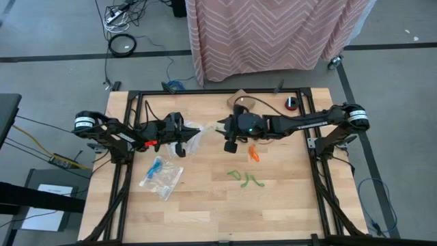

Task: Sort rubber bands
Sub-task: Put the green rubber band into the transparent zip bag

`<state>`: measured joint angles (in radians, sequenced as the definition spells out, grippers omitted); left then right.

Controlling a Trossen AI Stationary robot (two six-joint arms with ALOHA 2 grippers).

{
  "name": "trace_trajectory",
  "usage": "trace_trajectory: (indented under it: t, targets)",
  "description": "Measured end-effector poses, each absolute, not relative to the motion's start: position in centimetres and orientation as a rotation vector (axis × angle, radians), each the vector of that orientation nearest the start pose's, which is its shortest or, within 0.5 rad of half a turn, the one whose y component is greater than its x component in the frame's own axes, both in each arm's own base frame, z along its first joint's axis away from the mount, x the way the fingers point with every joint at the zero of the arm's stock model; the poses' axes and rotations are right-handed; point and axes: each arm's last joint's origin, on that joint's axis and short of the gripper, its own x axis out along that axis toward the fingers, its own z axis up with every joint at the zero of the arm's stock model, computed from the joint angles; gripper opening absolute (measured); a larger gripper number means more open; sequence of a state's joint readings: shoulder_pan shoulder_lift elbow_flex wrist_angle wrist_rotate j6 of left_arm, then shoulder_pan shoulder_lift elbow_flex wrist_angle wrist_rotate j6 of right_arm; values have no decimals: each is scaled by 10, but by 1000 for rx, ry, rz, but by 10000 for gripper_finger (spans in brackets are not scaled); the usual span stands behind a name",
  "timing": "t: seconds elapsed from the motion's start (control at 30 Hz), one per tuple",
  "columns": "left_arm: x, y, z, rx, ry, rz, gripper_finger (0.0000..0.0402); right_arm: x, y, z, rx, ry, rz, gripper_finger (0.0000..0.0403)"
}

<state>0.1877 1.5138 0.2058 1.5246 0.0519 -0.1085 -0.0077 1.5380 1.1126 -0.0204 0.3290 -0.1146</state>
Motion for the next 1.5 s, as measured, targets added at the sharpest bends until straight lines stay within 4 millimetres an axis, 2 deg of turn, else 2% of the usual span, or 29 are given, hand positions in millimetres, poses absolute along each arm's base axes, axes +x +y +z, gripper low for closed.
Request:
trace_trajectory:
  t: [0.17,0.23,0.3,0.43,0.53,0.7,0.8,0.9,1.07,1.13,1.23,1.33,1.5]
  targets:
    - [217,40,167,-82,-219,126,2,322,-2,315,-146,354,-250,147]
    - [217,40,167,-82,-219,130,2,311,4,323,-93,369,-207,149]
    - [217,40,167,-82,-220,138,2,299,9,320,-26,457,-182,151]
    - [217,40,166,-82,-220,146,2,294,23,295,120,670,-197,156]
    - [217,40,166,-82,-217,146,2,307,42,266,163,797,-180,158]
    - [218,41,165,-86,-206,147,2,330,72,210,141,950,-147,158]
    - [218,41,164,-88,-193,148,2,340,83,179,141,1015,-136,160]
    - [218,40,163,-89,-188,148,2,348,88,157,139,1035,-122,160]
    - [218,41,163,-89,-187,149,2,353,89,135,146,1081,-136,160]
    - [218,41,163,-89,-186,148,2,354,87,134,154,1086,-145,155]
    - [218,41,163,-89,-184,148,2,354,87,131,144,1094,-159,111]
    - [218,41,163,-90,-182,149,2,354,86,131,124,1090,-178,27]
    - [218,41,163,-90,-181,149,2,353,86,134,101,1060,-205,3]
